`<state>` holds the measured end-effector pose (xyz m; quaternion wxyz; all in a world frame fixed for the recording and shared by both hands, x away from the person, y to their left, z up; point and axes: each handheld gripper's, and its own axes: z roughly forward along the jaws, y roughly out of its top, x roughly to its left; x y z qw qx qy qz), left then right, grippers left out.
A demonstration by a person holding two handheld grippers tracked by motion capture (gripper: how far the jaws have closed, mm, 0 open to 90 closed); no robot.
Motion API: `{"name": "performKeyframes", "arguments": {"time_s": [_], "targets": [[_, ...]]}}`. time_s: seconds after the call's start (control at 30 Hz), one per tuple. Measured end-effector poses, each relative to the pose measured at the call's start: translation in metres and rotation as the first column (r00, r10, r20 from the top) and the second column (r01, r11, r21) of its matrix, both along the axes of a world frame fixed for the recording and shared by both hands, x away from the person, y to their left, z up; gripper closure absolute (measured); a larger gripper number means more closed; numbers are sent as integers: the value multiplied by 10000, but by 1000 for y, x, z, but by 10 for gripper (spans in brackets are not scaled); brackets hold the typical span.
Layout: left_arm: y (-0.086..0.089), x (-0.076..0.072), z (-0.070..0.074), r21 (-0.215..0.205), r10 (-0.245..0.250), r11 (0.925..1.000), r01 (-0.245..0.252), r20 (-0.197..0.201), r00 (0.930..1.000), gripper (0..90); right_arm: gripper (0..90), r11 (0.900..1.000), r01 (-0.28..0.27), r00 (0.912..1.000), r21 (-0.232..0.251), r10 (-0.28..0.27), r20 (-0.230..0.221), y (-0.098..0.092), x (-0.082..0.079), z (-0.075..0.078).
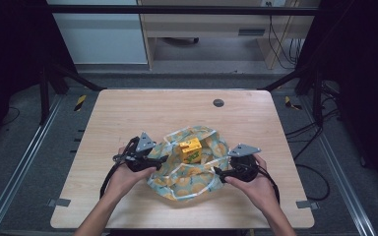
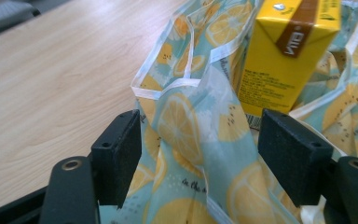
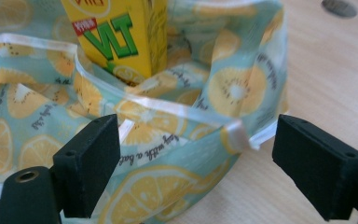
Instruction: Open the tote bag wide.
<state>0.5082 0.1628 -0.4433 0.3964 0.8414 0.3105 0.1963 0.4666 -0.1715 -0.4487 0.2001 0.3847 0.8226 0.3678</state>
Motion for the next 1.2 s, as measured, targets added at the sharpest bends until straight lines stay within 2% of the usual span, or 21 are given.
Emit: {"name": "performKeyframes", "arguments": {"time_s": [0.07, 0.1, 0.17, 0.2, 0.23, 0.3, 0.33, 0.37, 0.47, 0.5, 0.53, 0.57, 0.63, 0.7, 0.77, 0.83, 1.0, 1.2], "targets": [[-1, 2, -2, 17, -27, 10000, 27, -69, 10000, 323, 149, 9999, 103, 9999, 1, -103, -40, 0, 0, -2], [-5, 6, -7, 241, -80, 9997, 87, -276, 9996, 336, 147, 9997, 201, 9993, 146, -196, -322, 1, 3, -7], [-7, 7, -9, 351, -80, 9993, 90, -291, 9995, 385, 200, 9994, 279, 9987, 213, -269, -440, 1, 3, -9], [-11, 8, -12, 737, -123, 9972, 146, -317, 9994, 419, 271, 9996, 226, 9988, 173, -218, -445, 1, 4, -11], [-13, 8, -13, 921, -79, 9957, 103, -261, 9996, 483, 338, 9999, 110, 9989, 57, -108, -446, 2, 4, -13], [-15, 9, -14, 963, -164, 9952, 194, -321, 9993, 597, 465, 9999, 13, 9989, -141, -19, -470, 4, 2, -15], [-15, 9, -14, 963, -164, 9952, 194, -321, 9993, 651, 465, 9999, 13, 9989, -141, -19, -470, 4, 2, -15], [-14, 10, -15, 1268, 58, 9919, -27, -242, 9997, 729, 627, 9994, -76, 9986, -323, 59, -519, 4, 2, -18], [-12, 14, -17, 1236, 223, 9922, -178, -352, 9991, 826, 769, 9980, -267, 9981, -569, 234, -578, 1, 3, -22], [-11, 15, -17, 1255, 316, 9917, -267, -372, 9988, 848, 814, 9975, -265, 9979, -653, 226, -601, 1, 3, -24], [-11, 15, -17, 1255, 316, 9917, -267, -372, 9988, 860, 814, 9975, -265, 9979, -653, 226, -601, 1, 3, -24], [-9, 18, -19, 1245, 418, 9916, -350, -523, 9978, 864, 884, 9961, -447, 9966, -764, 391, -731, 0, 3, -26], [-9, 19, -21, 1362, 525, 9897, -448, -538, 9972, 865, 891, 9956, -467, 9966, -817, 408, -717, -1, 3, -26], [-5, 25, -27, 1301, 810, 9891, -692, -876, 9929, 870, 898, 9926, -571, 9952, -1075, 480, -852, -2, 3, -29], [-3, 27, -30, 1317, 997, 9873, -884, -820, 9916, 873, 899, 9914, -609, 9948, -1162, 508, -882, -3, 3, -30], [1, 31, -35, 1232, 1193, 9867, -1058, -1078, 9870, 877, 900, 9918, -509, 9943, -1173, 393, -995, -8, 3, -36], [3, 35, -41, 1353, 1279, 9843, -1135, -1028, 9864, 883, 900, 9926, -276, 9940, -1179, 148, -1087, -18, 4, -41], [9, 38, -42, 1147, 1454, 9843, -1345, -923, 9851, 890, 900, 9924, -184, 9942, -1214, 52, -1078, -24, 4, -43]]}}
